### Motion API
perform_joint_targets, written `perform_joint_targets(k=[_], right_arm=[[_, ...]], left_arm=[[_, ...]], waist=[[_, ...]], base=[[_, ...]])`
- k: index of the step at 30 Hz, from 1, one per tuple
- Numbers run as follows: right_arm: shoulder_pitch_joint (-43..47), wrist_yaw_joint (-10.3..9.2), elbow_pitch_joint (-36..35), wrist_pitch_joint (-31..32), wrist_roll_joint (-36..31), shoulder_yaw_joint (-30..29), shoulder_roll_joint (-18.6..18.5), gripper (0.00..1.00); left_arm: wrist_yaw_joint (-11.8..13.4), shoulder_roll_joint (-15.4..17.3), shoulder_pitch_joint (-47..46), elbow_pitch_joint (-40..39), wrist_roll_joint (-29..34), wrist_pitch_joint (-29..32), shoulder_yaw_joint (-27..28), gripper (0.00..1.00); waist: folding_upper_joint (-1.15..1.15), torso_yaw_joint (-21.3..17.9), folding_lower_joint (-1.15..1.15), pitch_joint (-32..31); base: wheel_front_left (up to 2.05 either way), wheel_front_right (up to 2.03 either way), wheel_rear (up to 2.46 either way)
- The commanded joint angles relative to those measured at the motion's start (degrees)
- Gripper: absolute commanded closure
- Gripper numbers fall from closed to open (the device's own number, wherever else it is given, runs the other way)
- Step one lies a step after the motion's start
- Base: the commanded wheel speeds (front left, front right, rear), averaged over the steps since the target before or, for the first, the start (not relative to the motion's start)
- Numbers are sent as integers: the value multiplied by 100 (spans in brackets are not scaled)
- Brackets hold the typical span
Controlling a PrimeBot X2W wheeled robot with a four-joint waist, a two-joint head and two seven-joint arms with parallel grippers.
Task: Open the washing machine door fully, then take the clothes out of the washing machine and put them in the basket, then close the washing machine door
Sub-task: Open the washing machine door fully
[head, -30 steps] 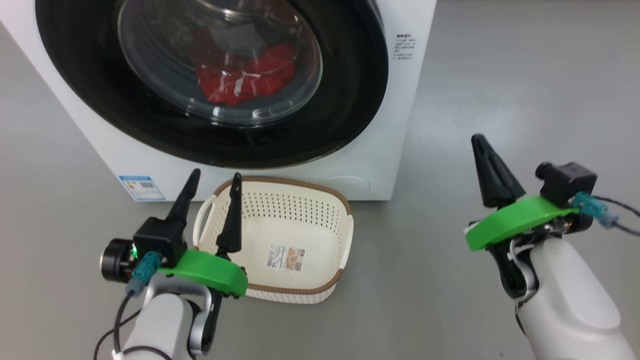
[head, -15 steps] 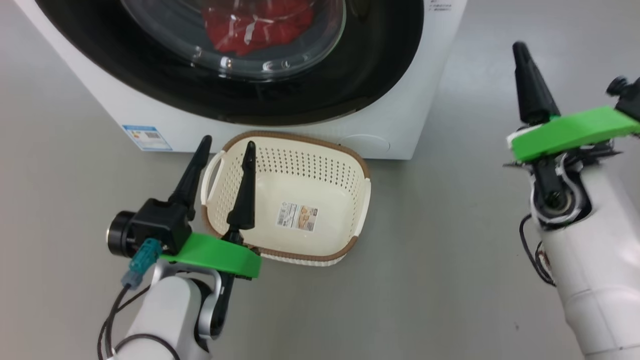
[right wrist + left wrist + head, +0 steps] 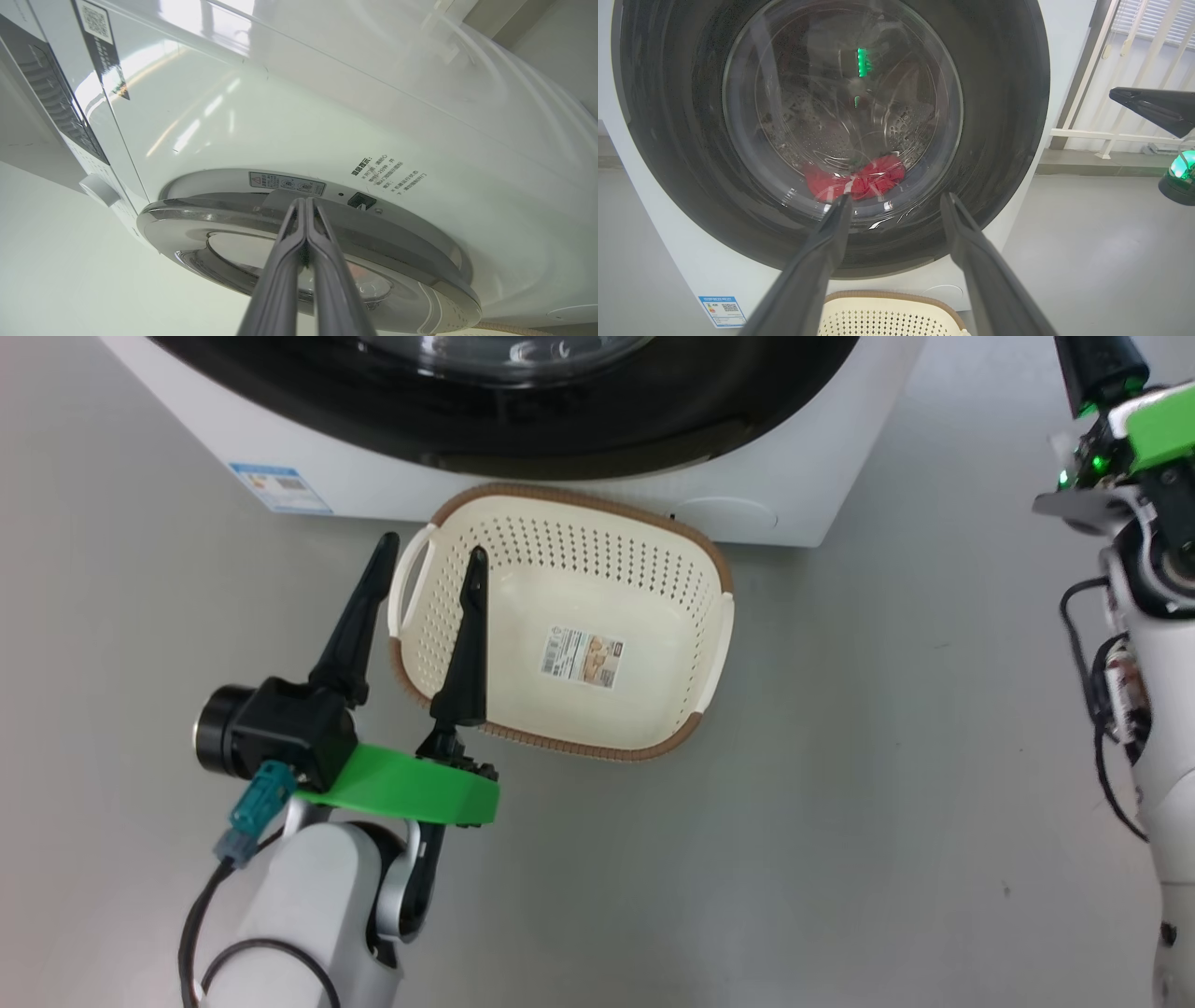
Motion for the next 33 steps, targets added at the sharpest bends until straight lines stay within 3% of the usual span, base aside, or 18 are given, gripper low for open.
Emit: perform_joint_targets(k=[1, 15, 33], right_arm=[[-149, -2, -133, 62, 102, 1, 16, 100], [-1133, -2, 398, 1543, 866, 48, -228, 100], [-1961, -2, 977, 2098, 958, 72, -364, 100]], left_arm=[[53, 95, -148, -188, 3, -28, 128, 0], [83, 98, -206, -252, 79, -28, -20, 0], [88, 93, -312, -407, 7, -28, -222, 0]], waist=[[0, 119, 0, 196], [0, 306, 0, 719], [0, 495, 0, 1059]], base=[[0, 0, 0], [0, 0, 0], [0, 0, 0]])
